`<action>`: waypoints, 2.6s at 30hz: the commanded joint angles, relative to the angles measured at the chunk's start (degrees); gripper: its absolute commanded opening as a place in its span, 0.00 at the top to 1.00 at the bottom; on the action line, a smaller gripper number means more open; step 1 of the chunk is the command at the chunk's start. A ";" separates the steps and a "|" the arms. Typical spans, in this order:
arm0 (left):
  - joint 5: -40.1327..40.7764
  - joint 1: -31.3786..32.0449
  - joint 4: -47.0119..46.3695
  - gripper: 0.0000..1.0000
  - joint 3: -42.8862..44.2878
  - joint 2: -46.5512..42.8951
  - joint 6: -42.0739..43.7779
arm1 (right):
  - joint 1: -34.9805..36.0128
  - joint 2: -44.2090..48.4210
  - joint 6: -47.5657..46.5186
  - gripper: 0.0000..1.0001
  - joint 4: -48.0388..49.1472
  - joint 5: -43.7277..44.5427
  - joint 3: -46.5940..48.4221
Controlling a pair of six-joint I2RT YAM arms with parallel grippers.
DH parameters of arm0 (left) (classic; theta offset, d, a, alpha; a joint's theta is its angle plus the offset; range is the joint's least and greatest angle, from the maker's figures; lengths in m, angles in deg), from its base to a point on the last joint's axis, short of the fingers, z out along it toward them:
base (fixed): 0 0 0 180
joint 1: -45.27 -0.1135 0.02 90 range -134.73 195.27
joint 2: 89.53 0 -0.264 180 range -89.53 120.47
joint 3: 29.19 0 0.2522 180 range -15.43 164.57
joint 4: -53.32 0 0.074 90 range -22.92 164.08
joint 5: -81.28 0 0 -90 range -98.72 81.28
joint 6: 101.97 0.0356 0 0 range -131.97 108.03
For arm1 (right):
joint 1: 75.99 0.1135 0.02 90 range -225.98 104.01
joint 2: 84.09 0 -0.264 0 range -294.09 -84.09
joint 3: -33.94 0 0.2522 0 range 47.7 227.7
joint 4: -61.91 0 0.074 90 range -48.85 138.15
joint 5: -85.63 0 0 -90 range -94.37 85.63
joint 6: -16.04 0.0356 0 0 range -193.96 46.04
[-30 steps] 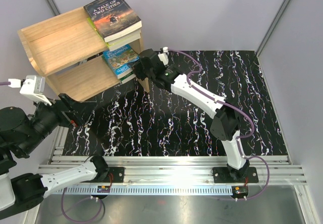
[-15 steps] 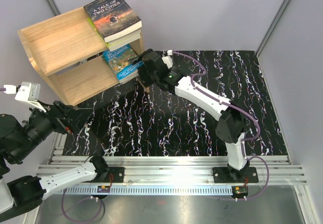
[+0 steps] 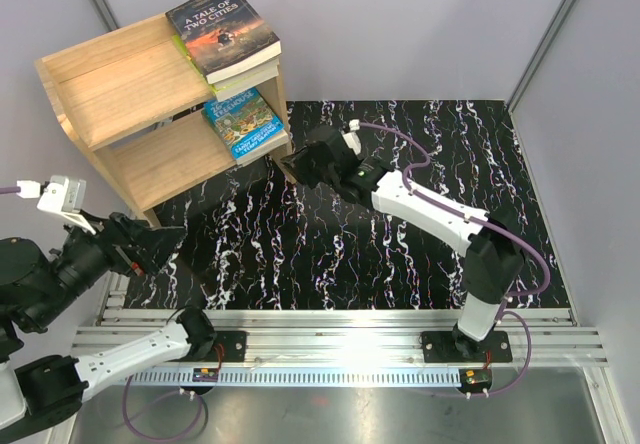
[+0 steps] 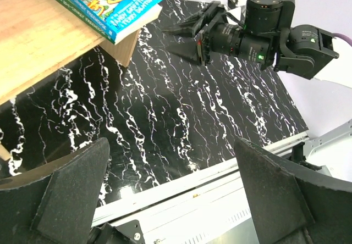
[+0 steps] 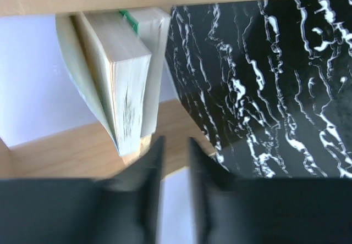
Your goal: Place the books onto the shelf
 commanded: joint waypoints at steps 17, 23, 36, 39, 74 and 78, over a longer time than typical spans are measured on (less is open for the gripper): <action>3.43 0.02 -1.27 0.01 -3.56 1.86 -8.60 | -5.15 -6.55 -6.18 1.00 6.53 -11.71 8.70; 4.75 0.11 -1.62 0.01 -4.97 2.64 -10.98 | -8.75 -6.90 -5.74 1.00 8.54 -16.53 6.08; 5.28 0.02 -2.50 0.01 -6.55 4.14 -15.02 | -11.13 -10.06 -6.10 1.00 12.06 -23.83 8.26; 5.01 0.02 -2.85 0.01 -7.69 3.88 -16.16 | -11.57 -11.03 -5.83 1.00 12.77 -24.80 9.49; 3.26 0.02 -3.55 0.01 -10.68 2.12 -15.12 | -12.98 11.54 -24.88 0.96 2.68 -24.73 -19.59; 1.41 0.02 -10.75 0.01 -13.32 4.92 -5.22 | -13.06 23.58 -36.20 0.39 -6.11 -23.05 -19.43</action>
